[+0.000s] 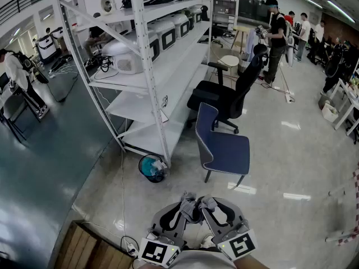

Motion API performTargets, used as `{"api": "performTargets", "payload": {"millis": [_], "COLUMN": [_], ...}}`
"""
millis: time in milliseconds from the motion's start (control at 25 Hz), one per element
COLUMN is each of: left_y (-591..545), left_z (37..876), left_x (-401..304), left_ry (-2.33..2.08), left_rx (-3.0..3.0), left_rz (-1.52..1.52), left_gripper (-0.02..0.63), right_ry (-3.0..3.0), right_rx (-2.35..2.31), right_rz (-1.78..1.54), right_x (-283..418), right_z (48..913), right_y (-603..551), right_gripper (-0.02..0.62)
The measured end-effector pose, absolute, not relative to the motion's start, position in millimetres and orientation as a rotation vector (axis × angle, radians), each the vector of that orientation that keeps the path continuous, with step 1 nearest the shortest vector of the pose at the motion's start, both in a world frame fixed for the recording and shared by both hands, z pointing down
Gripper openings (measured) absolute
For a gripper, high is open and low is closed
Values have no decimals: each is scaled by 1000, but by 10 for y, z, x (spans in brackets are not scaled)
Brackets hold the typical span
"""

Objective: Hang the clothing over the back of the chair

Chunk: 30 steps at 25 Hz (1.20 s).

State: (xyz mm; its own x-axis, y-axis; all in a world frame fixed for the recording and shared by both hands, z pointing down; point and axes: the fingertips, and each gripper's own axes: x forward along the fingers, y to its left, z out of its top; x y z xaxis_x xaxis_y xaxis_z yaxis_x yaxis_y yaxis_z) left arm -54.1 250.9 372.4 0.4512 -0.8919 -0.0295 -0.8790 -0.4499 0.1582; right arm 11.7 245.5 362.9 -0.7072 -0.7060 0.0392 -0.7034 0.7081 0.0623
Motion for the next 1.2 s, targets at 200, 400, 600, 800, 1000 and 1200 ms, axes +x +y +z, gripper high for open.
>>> {"api": "performTargets", "payload": {"millis": [200,400,600,800,1000,1200], "left_y": [2543,2556,2561,2542,2513,2454], "left_z": [3705,3732,3754,3745,3782,3810], "left_x": [-547,-542,-527,-483,-389,-282], "left_ry": [-1587,-1586,-1580,-1577,-1582,-1589], "left_rx": [2562,2557,2554,2551,2545,2534], "left_rz": [-166,-163,-156,-153,-148,-138], "left_gripper": [31,31,31,32,31,31], "right_ry": [-2846,-2851,-2849,-2838,-2820,-2848], "right_rx": [1178,1170,1166,1134,1118,1127], "right_rz": [-46,-50,-28,-32,-25,8], "right_x": [149,139,161,199,306,400], "right_z": [3619,3634,3665,3681,3739,3743], "right_y": [2497,2508,2505,2505,2484,2431], "right_gripper": [117,117,118,118,118,118]}}
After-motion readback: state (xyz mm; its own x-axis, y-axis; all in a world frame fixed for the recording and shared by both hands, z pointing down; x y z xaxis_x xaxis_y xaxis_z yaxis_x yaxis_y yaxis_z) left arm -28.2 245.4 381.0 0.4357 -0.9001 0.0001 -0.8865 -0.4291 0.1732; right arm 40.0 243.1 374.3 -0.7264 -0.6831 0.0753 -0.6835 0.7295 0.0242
